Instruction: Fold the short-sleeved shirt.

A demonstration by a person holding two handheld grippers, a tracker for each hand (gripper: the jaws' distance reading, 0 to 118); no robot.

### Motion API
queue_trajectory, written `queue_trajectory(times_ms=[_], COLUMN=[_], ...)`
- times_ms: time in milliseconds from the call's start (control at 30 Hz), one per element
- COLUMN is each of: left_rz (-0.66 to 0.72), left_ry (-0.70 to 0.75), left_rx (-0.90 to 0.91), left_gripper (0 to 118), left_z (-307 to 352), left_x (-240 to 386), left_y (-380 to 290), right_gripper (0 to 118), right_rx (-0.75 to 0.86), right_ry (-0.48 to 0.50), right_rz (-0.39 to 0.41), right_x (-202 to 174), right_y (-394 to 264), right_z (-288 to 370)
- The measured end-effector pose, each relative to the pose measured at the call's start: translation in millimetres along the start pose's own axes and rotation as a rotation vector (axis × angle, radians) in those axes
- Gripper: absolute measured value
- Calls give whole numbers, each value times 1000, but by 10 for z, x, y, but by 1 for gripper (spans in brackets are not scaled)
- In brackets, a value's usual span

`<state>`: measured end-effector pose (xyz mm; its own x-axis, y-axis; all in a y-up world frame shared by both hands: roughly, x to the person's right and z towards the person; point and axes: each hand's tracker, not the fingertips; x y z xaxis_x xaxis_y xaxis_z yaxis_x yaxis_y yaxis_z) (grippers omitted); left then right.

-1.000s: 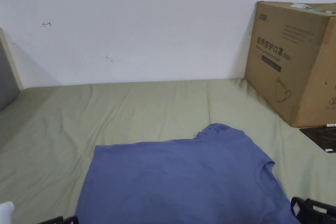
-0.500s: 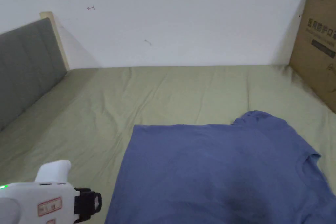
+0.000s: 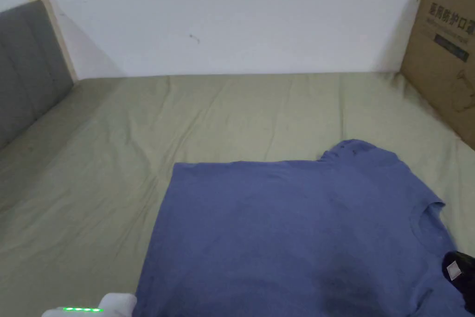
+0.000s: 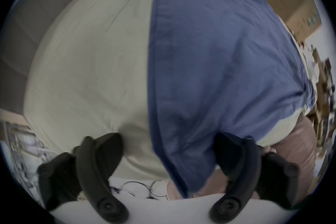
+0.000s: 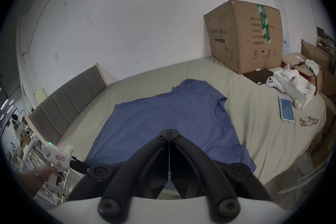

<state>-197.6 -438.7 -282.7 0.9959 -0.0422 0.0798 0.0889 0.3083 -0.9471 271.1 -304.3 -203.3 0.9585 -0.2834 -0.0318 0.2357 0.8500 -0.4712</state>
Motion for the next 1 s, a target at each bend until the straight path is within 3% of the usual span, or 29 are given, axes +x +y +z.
queue_trajectory(times_ms=[67,100,133,267,300,367,400,467,600,700,733,800,933,1000], left_rz=[7,4,5,87,97,100,104,116,121,127,136,152,185,183], left_ry=[-46,-70,-106,-260,-251,-245,-252,-265,-256,-223,-203,-178,-198,-197], left_rx=[53,79,112,213,253,332,368,405,399,373,351,309,271,269], left_gripper=[55,23,5,5,5,5,5,5,5,5,5,5,5,5], left_z=[169,255,334,545,618,767,886,992,1040,992,975,914,807,812], left_x=[58,100,65,76,83,80,89,79,59,44,45,29,1,16], left_y=[-14,-38,-21,-39,-45,-51,-41,-33,14,33,32,20,-18,-19], right_gripper=[0,0,0,4,19,102,118,117,117,111,97,89,7,7], right_rx=[-13,-21,-26,-110,-158,-303,-367,-407,-505,-670,-669,-625,-592,-586], right_ry=[-15,-29,-45,-136,-141,-141,-165,-212,-291,-297,-258,-271,-191,-188], right_rz=[-10,-12,-12,1,5,-8,-30,-81,16,24,16,54,68,86], right_x=[93,163,243,698,790,1042,1152,1331,1491,1601,1596,1523,1398,1318], right_y=[-10,-15,-25,-86,-107,-161,-209,-373,-632,-724,-736,-680,-583,-551], right_z=[-4,-19,-35,-130,-163,-292,-367,-413,-719,-920,-913,-834,-695,-623])
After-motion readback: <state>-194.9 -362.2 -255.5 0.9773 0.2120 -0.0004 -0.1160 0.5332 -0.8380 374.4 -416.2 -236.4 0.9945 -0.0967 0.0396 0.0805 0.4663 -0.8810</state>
